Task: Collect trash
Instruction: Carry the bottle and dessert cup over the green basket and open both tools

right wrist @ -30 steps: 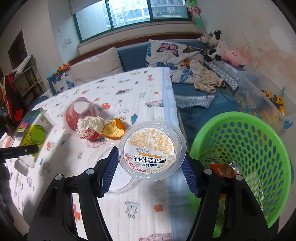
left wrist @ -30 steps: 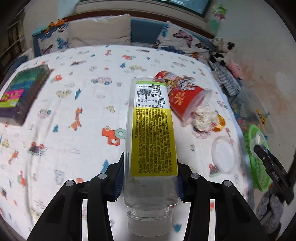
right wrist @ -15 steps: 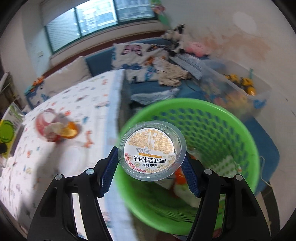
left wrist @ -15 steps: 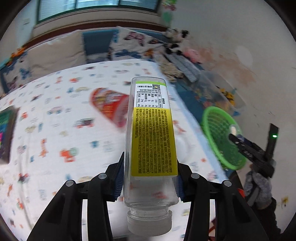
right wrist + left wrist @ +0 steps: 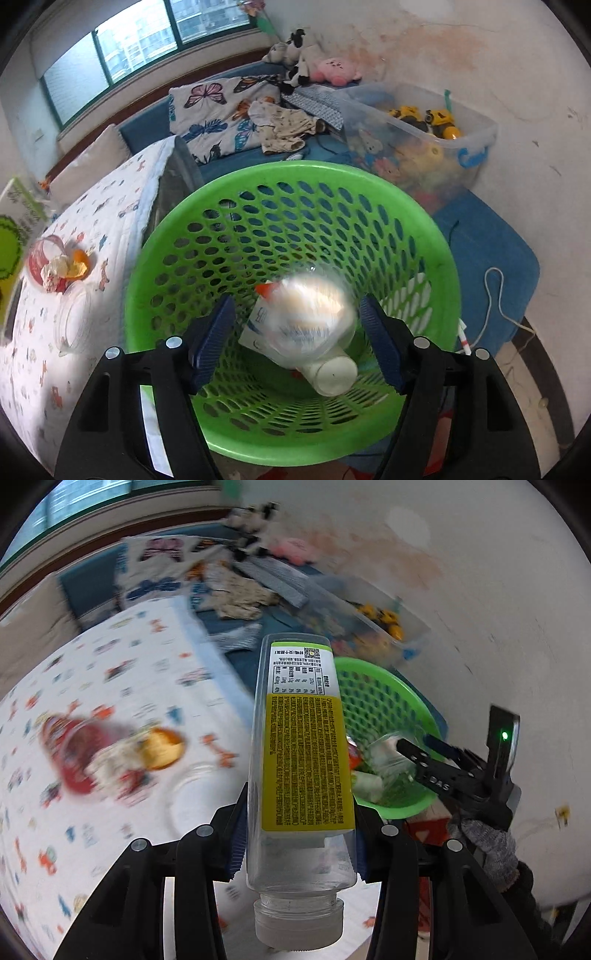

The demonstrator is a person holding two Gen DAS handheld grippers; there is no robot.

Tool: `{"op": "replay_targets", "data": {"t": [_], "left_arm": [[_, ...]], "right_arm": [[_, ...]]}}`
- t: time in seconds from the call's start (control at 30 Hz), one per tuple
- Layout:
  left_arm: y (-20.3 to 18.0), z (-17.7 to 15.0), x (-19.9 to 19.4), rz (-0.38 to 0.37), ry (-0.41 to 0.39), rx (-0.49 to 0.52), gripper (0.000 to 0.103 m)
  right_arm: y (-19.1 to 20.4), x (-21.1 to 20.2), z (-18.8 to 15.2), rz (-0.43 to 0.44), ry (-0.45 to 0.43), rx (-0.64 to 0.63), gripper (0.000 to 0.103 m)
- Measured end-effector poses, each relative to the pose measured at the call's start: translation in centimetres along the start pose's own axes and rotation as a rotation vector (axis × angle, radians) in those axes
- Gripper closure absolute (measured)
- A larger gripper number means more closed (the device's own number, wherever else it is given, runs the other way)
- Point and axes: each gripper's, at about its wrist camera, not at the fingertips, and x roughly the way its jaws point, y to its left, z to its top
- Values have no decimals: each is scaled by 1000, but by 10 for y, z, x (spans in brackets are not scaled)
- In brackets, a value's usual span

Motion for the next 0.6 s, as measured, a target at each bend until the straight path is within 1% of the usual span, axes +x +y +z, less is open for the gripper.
{"op": "replay_targets", "data": {"t": [0.03, 0.1, 0.2, 0.3, 0.33, 0.43, 0.6], "left_arm": [[-8, 4, 8, 2, 13, 13, 59], [-18, 11, 21, -23, 46, 42, 59], [-35, 20, 47, -36, 94, 88, 59], [-49, 27, 70, -35, 133, 117, 59], [-54, 27, 75, -37, 140, 125, 59], [-67, 32, 98, -50, 188, 151, 59], [-78, 38, 131, -37, 248, 165, 59]], "right_arm": [[-3, -2, -1, 0, -4, 6, 30], [-6, -8, -1, 0, -16, 8, 30], [-8, -17, -1, 2, -33, 11, 30], [-13, -30, -2, 4, -61, 17, 29], [-14, -32, -2, 4, -66, 22, 27], [-19, -39, -4, 9, -84, 41, 26], [-27, -44, -7, 15, -91, 66, 26]]}}
